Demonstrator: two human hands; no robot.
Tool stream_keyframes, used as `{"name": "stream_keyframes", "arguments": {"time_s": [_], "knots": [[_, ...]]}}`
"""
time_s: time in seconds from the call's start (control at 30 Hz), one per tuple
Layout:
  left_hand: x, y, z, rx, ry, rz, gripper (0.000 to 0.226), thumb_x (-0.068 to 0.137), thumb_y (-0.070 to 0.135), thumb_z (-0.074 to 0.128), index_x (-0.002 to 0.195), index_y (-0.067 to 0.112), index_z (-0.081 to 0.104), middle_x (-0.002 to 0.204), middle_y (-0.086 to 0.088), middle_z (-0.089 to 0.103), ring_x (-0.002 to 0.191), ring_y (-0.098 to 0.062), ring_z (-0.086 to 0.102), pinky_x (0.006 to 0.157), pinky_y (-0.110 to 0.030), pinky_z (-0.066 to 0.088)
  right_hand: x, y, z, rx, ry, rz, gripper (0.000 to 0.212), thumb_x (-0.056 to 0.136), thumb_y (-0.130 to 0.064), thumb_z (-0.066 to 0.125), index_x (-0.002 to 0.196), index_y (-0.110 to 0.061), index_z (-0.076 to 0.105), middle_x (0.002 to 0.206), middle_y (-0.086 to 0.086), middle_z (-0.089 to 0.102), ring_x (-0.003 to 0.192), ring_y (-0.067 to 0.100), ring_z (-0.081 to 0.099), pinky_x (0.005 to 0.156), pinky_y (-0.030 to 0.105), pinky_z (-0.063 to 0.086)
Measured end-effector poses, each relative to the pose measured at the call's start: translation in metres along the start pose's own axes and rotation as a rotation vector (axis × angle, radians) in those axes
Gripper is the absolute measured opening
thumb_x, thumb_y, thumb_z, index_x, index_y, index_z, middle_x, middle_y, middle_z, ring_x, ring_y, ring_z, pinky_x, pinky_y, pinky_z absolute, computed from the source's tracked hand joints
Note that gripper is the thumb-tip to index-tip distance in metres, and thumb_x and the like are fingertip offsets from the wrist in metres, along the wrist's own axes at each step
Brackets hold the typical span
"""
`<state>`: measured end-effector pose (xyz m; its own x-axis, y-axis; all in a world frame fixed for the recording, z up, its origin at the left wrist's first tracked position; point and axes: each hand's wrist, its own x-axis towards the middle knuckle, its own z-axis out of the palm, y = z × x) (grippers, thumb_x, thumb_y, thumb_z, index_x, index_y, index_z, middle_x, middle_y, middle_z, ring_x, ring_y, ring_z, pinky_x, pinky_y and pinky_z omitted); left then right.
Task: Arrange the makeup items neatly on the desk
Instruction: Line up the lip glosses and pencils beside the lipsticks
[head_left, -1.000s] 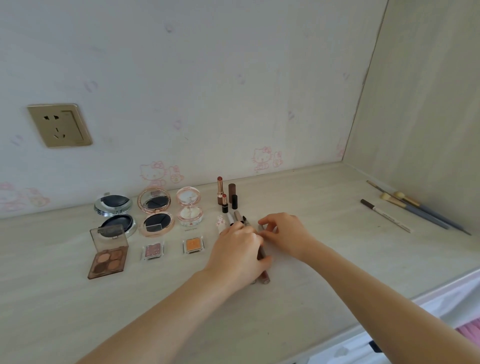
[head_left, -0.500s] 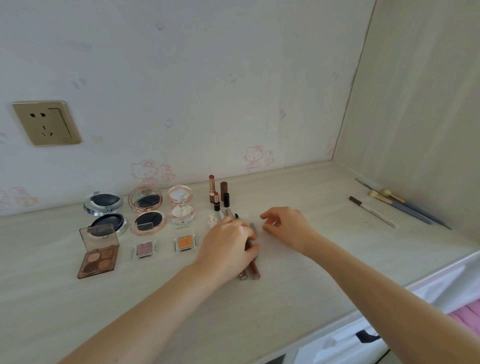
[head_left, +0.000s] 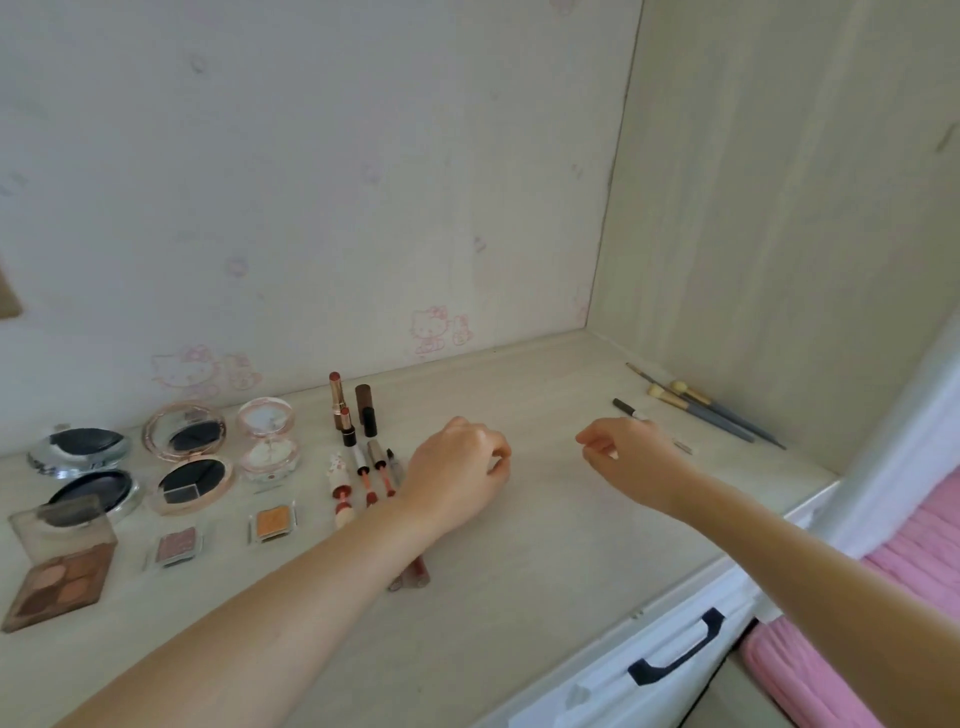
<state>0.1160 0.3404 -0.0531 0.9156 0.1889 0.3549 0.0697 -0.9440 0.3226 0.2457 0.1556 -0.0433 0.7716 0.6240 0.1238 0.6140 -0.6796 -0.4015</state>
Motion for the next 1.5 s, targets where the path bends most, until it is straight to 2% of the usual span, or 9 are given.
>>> {"name": "stream_keyframes", "arguments": {"time_s": [0.13,0.33,0.53,0.73,0.87,1.0,1.13,1.27,1.5], "knots": [[0.033,0.022,0.023,-0.010,-0.050,0.046,0.023,0.091,0.026,0.051,0.105,0.023,0.069,0.108,0.002,0.067,0.109,-0.020,0.052,0.085,-0.036,0.049,0.002,0.033,-0.013,-0.018,0.038,0.045,0.022,0.091,-0.025,0.055,0.110,-0.020,0.066,0.100,0.001,0.067,0.096,0.019,0.062,0.089,0.032,0.050],[0.083,0.049,0.061,-0.043,-0.125,0.090,0.030,0.094,0.025,0.044,0.118,0.019,0.062,0.119,-0.003,0.060,0.115,-0.024,0.049,0.090,-0.038,0.047,0.012,0.080,-0.026,-0.103,0.114,0.133,0.026,0.091,-0.026,0.055,0.114,-0.021,0.065,0.109,-0.002,0.067,0.092,0.016,0.058,0.077,0.022,0.042],[0.127,0.065,0.090,0.004,-0.233,0.117,0.041,0.099,0.021,0.039,0.139,0.017,0.042,0.142,-0.006,0.044,0.129,-0.028,0.038,0.101,-0.043,0.040,0.025,0.107,-0.028,-0.099,0.142,0.232,0.035,0.092,-0.027,0.056,0.126,-0.019,0.058,0.119,0.001,0.061,0.106,0.022,0.057,0.087,0.029,0.044],[0.157,0.070,0.109,0.065,-0.360,0.165,0.062,0.096,-0.002,0.032,0.152,0.022,0.017,0.158,0.000,0.019,0.144,-0.023,0.019,0.115,-0.039,0.025,0.039,0.115,-0.022,-0.104,0.101,0.249,0.036,0.092,-0.030,0.055,0.126,-0.018,0.057,0.117,0.001,0.062,0.101,0.020,0.058,0.080,0.027,0.044],[0.167,0.073,0.113,0.079,-0.380,0.173,0.060,0.093,-0.006,0.031,0.146,0.021,0.032,0.152,-0.006,0.032,0.141,-0.025,0.027,0.112,-0.041,0.030,0.039,0.115,-0.019,-0.129,0.093,0.250,0.033,0.092,-0.026,0.053,0.123,-0.017,0.060,0.113,0.001,0.063,0.095,0.019,0.058,0.082,0.028,0.048],[0.165,0.071,0.112,0.115,-0.314,0.200,0.044,0.093,-0.003,0.033,0.127,0.017,0.053,0.130,-0.008,0.050,0.123,-0.029,0.043,0.098,-0.044,0.042,0.034,0.111,-0.019,-0.161,0.100,0.223,0.022,0.092,-0.019,0.051,0.108,-0.017,0.067,0.106,0.002,0.064,0.090,0.020,0.060,0.078,0.030,0.053],[0.156,0.068,0.108,0.170,-0.237,0.233,0.030,0.094,-0.001,0.037,0.113,0.012,0.057,0.117,-0.009,0.056,0.113,-0.028,0.046,0.085,-0.040,0.045,0.027,0.105,-0.020,-0.158,0.102,0.193,0.017,0.093,-0.014,0.052,0.099,-0.015,0.067,0.099,0.002,0.064,0.085,0.018,0.059,0.074,0.028,0.052],[0.149,0.067,0.096,0.174,-0.231,0.233,0.027,0.093,0.001,0.040,0.108,0.013,0.059,0.111,-0.008,0.059,0.111,-0.027,0.047,0.085,-0.040,0.046,0.019,0.099,-0.020,-0.131,0.108,0.182,0.013,0.094,-0.015,0.053,0.099,-0.018,0.065,0.099,0.000,0.061,0.085,0.016,0.055,0.071,0.022,0.042],[0.123,0.051,0.055,-0.052,-0.242,0.126,0.019,0.093,0.015,0.048,0.102,0.021,0.063,0.104,-0.009,0.061,0.097,-0.027,0.056,0.076,-0.032,0.043,0.007,0.074,-0.023,-0.037,0.188,0.128,0.011,0.090,-0.016,0.060,0.096,-0.017,0.068,0.095,-0.001,0.066,0.082,0.015,0.058,0.070,0.023,0.044]]}}
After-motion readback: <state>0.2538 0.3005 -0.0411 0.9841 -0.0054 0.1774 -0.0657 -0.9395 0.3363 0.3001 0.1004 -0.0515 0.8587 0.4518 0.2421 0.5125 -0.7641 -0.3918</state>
